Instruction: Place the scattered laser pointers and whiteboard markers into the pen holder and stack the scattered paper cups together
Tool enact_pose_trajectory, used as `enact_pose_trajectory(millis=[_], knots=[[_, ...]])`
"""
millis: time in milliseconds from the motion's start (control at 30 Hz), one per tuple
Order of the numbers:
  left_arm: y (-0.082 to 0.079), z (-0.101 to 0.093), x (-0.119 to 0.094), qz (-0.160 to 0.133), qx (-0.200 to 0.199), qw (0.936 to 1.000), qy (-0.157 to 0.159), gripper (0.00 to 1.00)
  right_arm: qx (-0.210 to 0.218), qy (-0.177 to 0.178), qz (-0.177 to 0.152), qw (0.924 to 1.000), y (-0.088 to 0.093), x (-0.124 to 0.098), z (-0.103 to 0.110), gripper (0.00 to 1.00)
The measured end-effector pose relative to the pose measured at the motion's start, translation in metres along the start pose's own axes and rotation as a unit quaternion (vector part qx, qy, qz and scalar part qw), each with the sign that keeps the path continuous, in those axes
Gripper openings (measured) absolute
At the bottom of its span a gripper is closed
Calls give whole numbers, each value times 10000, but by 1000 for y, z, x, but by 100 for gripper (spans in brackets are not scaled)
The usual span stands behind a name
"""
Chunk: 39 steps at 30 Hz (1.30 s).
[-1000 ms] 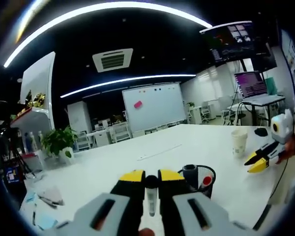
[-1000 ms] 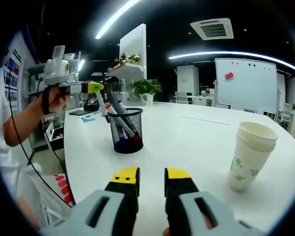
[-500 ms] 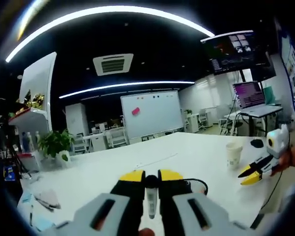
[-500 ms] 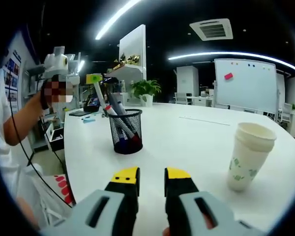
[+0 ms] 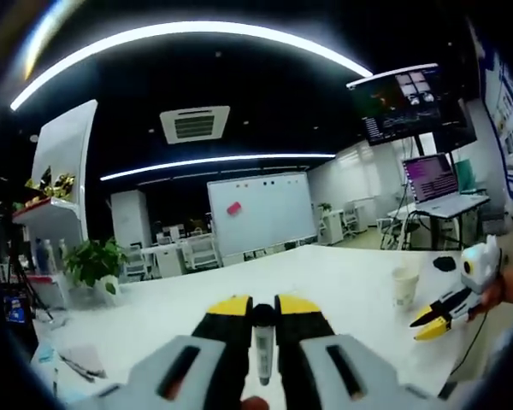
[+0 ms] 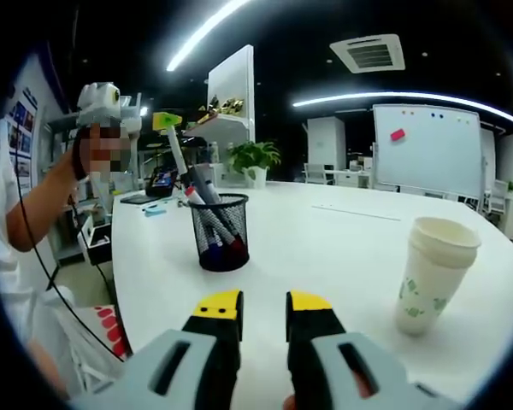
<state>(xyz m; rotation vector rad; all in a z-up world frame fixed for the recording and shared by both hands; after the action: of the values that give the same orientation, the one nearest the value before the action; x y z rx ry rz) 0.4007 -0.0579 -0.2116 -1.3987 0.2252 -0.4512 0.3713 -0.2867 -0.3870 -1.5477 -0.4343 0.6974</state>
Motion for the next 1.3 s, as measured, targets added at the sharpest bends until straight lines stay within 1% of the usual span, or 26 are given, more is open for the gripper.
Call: enact_pose_trajectory(millis=[100,333,500,600,700,833,967,1067,1300], knots=[[-5,2,0,-90,-74,9999,-30,11,1,-11,-11,10000,0,-2,1,19],[-18,-8,4,-190,0,9998,104,11,36,27,4,10000,4,-4,-1,19],[-25,-14,9,-271,-81,9995,159,11,33,24,-25,10000,2,-5,-1,19],[-27,-20,11,-296,-68,9993,231,11,26,21,-32,10000,2,-6,-1,19],[-32,-26,13,-335,-28,9988,355,11,12,20,-30,10000,2,-8,-2,19],[-39,-27,16,-388,38,9983,429,11,30,45,-51,10000,1,-9,-4,19],[-37,-31,21,-293,-6,9982,522,11,54,56,-72,9999,1,-10,-4,19],[-37,-36,23,-280,1,9977,611,11,43,40,-55,10000,2,-9,-2,19],[-38,-39,31,-273,-60,9970,726,11,-4,18,-19,10000,2,-8,-2,19]])
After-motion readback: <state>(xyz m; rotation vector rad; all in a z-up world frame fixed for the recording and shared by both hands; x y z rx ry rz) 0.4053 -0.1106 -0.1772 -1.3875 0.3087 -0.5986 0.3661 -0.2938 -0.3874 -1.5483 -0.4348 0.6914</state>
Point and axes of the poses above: the point that each gripper's makers call its tool centre point, and the gripper's own axes: x roughly forward along the fingers, z roughly to its left, y roughly out of its underside, the point moved 2 cm from there along -x, roughly backward along the fingers, and after that the axes turned 3 degrees about -z, right-handed, at the moved point
